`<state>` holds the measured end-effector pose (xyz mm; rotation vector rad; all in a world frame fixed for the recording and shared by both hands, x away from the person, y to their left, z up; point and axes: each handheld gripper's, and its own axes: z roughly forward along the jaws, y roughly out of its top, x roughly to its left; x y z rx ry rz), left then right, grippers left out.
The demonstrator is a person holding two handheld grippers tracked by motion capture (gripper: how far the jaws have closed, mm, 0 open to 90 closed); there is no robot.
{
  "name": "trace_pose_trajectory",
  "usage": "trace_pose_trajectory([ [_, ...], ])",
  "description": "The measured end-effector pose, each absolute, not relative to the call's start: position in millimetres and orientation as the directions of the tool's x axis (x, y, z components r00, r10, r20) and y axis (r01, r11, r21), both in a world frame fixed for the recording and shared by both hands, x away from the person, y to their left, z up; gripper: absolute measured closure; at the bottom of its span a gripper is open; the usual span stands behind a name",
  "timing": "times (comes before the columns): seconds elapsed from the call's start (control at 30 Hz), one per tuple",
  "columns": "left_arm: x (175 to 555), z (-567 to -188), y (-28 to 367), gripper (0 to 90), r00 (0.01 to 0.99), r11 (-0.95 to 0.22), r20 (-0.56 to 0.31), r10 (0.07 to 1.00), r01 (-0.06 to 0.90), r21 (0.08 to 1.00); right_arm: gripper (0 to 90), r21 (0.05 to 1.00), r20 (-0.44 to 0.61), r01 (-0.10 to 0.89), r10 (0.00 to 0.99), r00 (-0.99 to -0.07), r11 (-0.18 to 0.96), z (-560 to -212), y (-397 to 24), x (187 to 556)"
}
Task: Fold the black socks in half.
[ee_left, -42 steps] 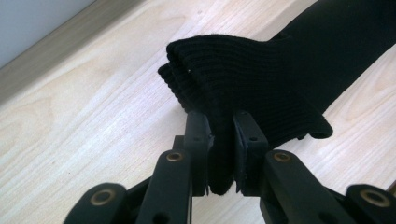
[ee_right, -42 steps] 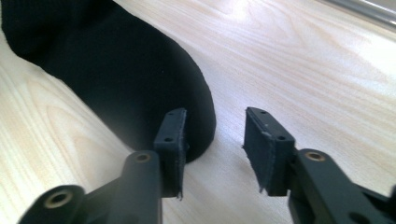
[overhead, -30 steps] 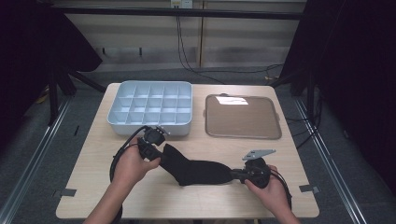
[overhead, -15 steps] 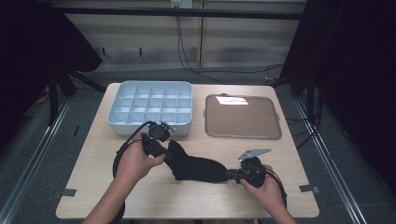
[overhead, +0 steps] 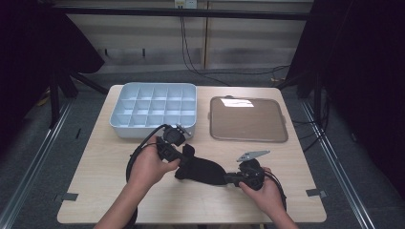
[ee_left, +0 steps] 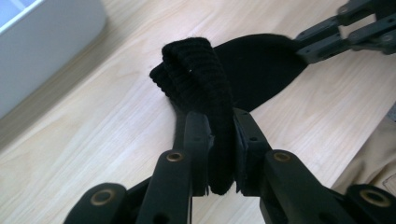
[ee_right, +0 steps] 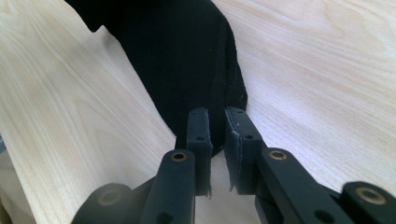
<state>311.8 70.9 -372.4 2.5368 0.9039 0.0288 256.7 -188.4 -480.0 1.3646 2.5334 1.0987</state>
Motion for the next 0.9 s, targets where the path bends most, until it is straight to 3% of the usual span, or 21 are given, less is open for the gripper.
trace_pose_trajectory([
  [0.4,311.6,-380.8,44.5,78.2,0.811,-0.721,-0.132,0.569,0.57,0.394,80.9,0.609,0.282,0.712,0.743,-0.607,0.351,-479.6,-183.7,260.0],
  [0.9,310.7,-386.1,40.1,78.2,0.82,-0.741,-0.121,0.559,0.56,0.371,78.6,0.619,0.278,0.7,0.734,-0.62,0.357,-480.5,-172.1,261.9],
])
